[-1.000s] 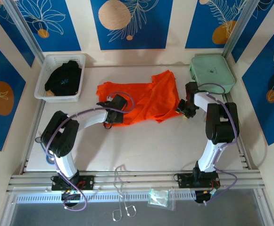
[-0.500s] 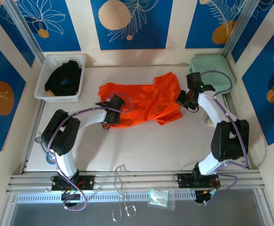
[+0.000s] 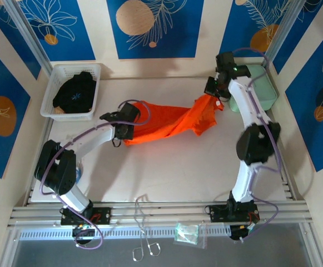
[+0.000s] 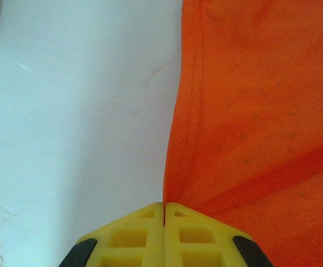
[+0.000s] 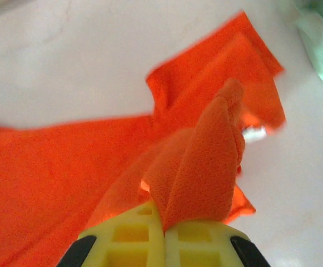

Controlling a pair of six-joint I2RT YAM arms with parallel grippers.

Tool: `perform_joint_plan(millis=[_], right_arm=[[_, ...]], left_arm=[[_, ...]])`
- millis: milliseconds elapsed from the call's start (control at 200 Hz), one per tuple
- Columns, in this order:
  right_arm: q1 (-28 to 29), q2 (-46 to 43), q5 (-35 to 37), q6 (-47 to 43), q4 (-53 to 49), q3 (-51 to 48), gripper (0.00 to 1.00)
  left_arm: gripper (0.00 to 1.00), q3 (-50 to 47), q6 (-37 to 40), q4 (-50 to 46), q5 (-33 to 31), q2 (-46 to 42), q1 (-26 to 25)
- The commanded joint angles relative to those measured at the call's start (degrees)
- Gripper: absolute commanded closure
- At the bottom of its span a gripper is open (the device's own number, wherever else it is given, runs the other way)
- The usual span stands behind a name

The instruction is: Fold and stack the t-shirts

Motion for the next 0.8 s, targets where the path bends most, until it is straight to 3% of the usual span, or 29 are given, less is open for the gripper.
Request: perform_joint_plan(millis=[0, 85, 160, 225, 480, 610, 700, 796], right_arm=[[-0.11, 15.12, -1.66, -1.95, -10.77, 15.25, 0.8], [0.15, 26.8, -3.34, -1.28, -15.87, 29.84, 0.58], [0.64, 33.2, -4.55, -0.95, -20.03, 38.91, 0.47], [1.62, 33.01, -3.51, -1.47, -20.37, 38.45, 0.42], [2.8, 4.9, 0.73, -0.49, 1.29, -6.34, 0.31], [1.08, -5.82, 1.38, 1.06, 6.67, -22.11, 0.3], [-1.14, -9.54, -0.73, 2.12, 10.93, -30.97, 0.34], [-4.21, -8.45, -4.67, 2.62, 13.47, -35.0, 0.44]], left_arm=[[1.0, -0.27, 1.12, -1.08, -0.3, 1.53, 0.64], [1.0, 0.04, 1.26, -0.21, 0.36, 3.5, 0.73], [1.0, 0.72, 1.4, 0.0, 0.48, 5.33, 0.81], [1.0, 1.26, 1.45, 0.0, 0.44, 6.31, 0.82], [0.71, 1.52, 1.1, 0.22, -0.15, 5.21, 0.79], [0.43, 1.34, 0.83, 0.18, 0.05, 3.3, 0.81], [0.32, 1.1, 0.49, 0.13, 0.35, 2.25, 0.83], [0.29, 1.03, 0.16, -0.16, 1.18, 1.61, 0.84]])
